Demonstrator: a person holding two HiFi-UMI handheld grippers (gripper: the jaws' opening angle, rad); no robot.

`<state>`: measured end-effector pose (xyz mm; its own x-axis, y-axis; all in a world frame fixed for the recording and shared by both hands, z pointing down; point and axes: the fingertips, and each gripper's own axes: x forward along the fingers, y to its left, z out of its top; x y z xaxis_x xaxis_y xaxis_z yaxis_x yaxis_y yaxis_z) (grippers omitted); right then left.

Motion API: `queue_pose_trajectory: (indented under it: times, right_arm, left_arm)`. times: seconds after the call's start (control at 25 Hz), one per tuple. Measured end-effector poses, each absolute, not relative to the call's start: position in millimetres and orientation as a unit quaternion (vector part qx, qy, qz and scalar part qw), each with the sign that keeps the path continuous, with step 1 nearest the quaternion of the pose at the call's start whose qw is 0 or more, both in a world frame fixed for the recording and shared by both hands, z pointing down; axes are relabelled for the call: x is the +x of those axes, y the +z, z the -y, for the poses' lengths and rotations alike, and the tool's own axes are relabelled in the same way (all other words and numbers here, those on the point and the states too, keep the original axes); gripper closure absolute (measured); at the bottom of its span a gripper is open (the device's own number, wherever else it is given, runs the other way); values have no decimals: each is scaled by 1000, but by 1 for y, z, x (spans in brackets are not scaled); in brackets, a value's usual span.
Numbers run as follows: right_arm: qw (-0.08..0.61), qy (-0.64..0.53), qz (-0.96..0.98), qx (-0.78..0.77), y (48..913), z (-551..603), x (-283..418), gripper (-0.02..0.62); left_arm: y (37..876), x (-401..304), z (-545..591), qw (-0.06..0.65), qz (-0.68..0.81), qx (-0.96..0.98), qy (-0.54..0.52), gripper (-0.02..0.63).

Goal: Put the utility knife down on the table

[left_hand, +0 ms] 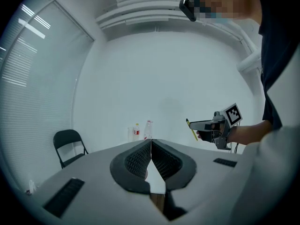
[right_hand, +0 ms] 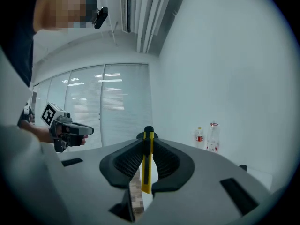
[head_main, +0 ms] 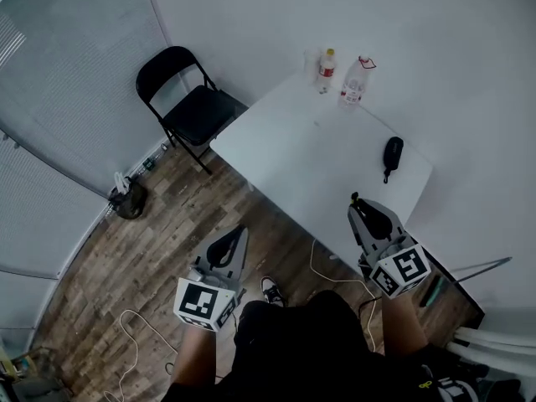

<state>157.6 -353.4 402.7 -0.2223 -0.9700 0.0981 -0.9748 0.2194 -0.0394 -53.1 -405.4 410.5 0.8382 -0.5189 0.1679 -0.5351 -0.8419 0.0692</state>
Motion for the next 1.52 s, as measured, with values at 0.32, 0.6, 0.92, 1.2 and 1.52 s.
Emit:
queue_pose_trajectory:
  times: [0.32, 0.6, 0.92, 1.2, 1.52]
  right_arm:
    - [54, 66, 758, 646, 428, 398, 189, 520]
    - [122, 149, 741, 644, 516, 447, 235, 520]
    - [234, 247, 729, 594, 646, 493, 267, 520]
    - [310, 311, 723, 534, 728, 490, 262, 520]
    - [371, 323, 712, 501, 765, 479, 250, 520]
  left_arm:
    - [423, -31, 445, 62, 257, 962, 75, 583]
    - [427, -8, 454, 71, 271, 956, 86, 583]
    - [442, 15, 458, 96, 301, 943, 108, 583]
    - [457, 23, 460, 101, 325, 932, 123, 583]
    - [465, 11, 458, 116, 343, 923, 131, 583]
